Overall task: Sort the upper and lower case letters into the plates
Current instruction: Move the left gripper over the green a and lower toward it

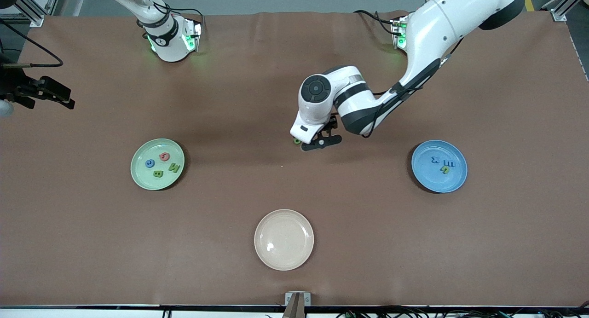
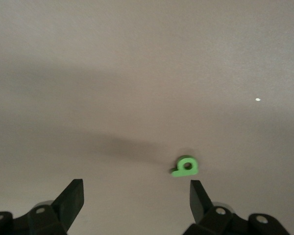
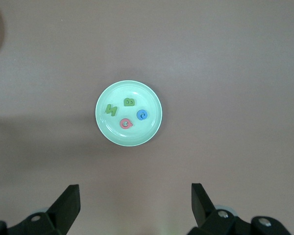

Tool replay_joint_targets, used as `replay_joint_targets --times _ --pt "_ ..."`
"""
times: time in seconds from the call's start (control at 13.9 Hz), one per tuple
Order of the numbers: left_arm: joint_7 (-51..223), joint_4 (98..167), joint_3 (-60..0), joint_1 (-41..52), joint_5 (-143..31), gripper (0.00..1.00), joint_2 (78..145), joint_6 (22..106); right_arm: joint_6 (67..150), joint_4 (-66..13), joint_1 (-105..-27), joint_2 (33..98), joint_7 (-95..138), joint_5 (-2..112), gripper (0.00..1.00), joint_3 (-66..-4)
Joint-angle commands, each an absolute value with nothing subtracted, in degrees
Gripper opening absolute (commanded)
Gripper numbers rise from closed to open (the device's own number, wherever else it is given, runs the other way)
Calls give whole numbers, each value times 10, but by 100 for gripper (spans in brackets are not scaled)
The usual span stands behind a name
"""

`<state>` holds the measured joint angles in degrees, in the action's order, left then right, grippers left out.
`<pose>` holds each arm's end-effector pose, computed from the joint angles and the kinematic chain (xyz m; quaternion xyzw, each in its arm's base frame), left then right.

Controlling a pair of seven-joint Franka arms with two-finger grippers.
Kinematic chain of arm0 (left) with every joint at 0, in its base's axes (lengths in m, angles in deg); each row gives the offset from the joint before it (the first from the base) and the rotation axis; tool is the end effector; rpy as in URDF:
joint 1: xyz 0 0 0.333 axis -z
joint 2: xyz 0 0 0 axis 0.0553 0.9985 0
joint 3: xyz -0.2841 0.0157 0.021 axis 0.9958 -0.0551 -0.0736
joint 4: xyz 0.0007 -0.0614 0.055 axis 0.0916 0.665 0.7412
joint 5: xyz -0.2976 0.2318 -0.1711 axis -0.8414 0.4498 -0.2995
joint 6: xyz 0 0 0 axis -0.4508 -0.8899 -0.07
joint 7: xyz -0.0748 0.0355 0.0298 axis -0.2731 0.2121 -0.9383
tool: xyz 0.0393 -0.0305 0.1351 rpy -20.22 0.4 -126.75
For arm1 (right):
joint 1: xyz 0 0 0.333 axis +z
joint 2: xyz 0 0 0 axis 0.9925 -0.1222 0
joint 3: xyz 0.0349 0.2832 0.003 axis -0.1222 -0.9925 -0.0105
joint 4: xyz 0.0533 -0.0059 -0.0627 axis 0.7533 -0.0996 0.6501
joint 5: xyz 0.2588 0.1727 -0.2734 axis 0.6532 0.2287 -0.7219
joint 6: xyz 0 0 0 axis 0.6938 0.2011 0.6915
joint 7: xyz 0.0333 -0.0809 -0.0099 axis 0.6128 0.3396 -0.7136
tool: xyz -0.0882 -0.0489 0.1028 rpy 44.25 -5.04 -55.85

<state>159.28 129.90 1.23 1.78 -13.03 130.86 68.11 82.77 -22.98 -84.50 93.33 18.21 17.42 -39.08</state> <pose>0.4409 -0.4927 0.1807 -0.9911 -0.1240 0.0487 0.0073 0.5528 -0.0302 0.5471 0.9998 -0.0105 -0.0183 0.0016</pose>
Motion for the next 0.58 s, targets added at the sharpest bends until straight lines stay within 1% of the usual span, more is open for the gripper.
replay_joint_targets --times 0.0,0.14,0.29,0.5 --pt "1625 1287 -9 32 -140 95 1332 725 835 -245 -848 949 193 174 100 -391" --pt "1652 1287 -26 49 -136 93 1349 762 835 -245 -848 949 192 174 100 -391" --pt "1656 1284 -49 75 -139 93 1349 763 836 -245 -849 949 191 175 100 -391" --pt "1657 1285 -54 88 -141 93 1351 763 833 -246 -850 950 185 181 100 -391"
